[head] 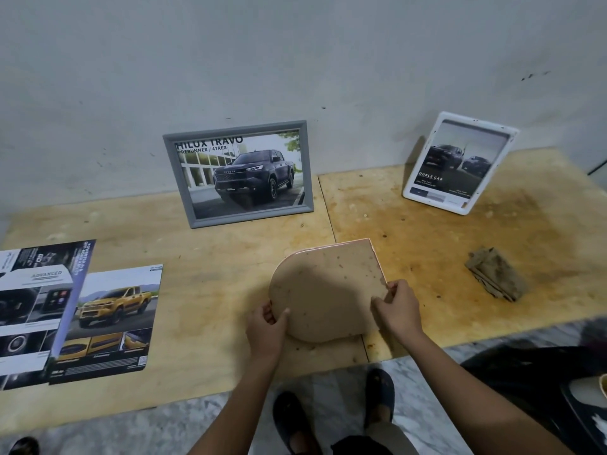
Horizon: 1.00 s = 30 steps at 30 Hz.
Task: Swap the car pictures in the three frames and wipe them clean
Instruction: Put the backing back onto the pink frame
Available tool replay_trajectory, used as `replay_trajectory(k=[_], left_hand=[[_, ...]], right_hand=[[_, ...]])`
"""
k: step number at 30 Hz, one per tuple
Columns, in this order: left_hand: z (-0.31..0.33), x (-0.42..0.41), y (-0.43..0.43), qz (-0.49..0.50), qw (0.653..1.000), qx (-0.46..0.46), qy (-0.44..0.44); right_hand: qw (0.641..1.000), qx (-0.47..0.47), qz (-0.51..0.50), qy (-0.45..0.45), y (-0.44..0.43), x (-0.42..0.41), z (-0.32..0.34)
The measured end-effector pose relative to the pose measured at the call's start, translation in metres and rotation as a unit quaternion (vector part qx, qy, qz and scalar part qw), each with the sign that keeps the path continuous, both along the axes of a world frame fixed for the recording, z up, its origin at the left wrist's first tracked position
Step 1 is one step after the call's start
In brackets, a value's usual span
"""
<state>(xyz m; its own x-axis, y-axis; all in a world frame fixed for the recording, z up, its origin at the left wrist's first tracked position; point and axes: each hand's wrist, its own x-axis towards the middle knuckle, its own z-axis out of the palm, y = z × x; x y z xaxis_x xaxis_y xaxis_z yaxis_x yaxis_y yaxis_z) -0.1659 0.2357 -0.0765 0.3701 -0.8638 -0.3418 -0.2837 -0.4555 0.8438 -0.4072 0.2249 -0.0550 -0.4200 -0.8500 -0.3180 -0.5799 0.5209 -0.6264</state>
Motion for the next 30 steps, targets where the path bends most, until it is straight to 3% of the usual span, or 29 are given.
replay_trajectory(k=[4, 10, 15, 18, 23, 30], left_hand=[[0.002, -0.023, -0.003, -0.047, 0.999, 0.005, 0.003], [0.009, -0.046, -0.019, -0.177, 0.982, -0.009, -0.066], [0.011, -0.053, -0.034, -0.263, 0.960, 0.026, -0.094], [0.008, -0.055, -0.038, -0.253, 0.958, 0.023, -0.134], [0.009, -0.067, -0.038, -0.212, 0.971, 0.016, -0.113], [0.010, -0.070, -0.045, -0.169, 0.981, 0.014, -0.098]], right_hand=[[0.999, 0.002, 0.005, 0.037, 0.002, -0.012, 0.003], [0.968, 0.058, 0.179, 0.166, 0.009, -0.013, 0.000], [0.948, 0.116, 0.214, 0.204, 0.005, -0.009, -0.001], [0.938, 0.113, 0.220, 0.242, 0.004, -0.006, -0.003], [0.926, 0.112, 0.224, 0.281, 0.004, -0.008, -0.009], [0.932, 0.113, 0.240, 0.248, -0.003, -0.015, -0.010]])
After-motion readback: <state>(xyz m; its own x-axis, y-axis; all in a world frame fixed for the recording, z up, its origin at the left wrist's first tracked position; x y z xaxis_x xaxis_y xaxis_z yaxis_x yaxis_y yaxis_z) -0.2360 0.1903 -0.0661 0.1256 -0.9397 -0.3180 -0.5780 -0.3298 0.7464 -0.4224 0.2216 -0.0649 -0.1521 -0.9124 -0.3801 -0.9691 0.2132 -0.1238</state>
